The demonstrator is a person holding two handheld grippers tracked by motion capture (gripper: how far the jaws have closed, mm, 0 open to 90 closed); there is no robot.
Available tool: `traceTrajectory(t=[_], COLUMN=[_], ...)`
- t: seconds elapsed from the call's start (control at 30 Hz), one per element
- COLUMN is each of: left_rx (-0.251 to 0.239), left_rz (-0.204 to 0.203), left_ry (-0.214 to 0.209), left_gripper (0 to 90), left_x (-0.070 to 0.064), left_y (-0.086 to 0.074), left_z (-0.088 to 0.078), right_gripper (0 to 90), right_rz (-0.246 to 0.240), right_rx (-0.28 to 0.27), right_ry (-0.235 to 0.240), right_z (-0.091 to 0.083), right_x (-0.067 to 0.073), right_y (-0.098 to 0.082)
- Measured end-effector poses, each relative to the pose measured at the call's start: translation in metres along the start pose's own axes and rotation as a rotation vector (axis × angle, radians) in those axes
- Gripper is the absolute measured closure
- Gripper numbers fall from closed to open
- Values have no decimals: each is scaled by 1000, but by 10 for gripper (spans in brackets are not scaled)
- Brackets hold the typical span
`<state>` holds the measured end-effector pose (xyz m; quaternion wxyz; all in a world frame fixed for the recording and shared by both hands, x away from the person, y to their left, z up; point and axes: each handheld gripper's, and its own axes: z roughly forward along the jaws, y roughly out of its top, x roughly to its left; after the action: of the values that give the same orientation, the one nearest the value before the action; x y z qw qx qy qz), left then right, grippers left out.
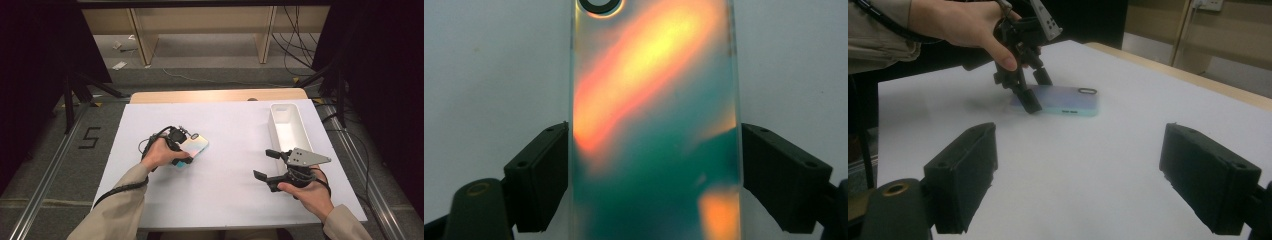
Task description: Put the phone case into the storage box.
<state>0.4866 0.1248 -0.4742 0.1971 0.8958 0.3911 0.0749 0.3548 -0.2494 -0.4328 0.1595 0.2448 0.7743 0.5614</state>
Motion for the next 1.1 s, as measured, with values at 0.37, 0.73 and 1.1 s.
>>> traceTrajectory(t=[0.37, 0.73, 1.1], left_rx=[-72, -260, -426], left_rz=[3, -44, -107], left_ry=[-15, -27, -40], left_gripper=[169, 169, 169], left_x=[-4, -11, -15], left_y=[-9, -19, -28], left_z=[-5, -23, -36], right_gripper=[159, 156, 150], right_rz=[4, 14, 21], right_rx=[-2, -5, -21], right_ry=[-5, -11, -16], right_z=[1, 3, 4], right_x=[1, 2, 3], right_y=[1, 2, 4])
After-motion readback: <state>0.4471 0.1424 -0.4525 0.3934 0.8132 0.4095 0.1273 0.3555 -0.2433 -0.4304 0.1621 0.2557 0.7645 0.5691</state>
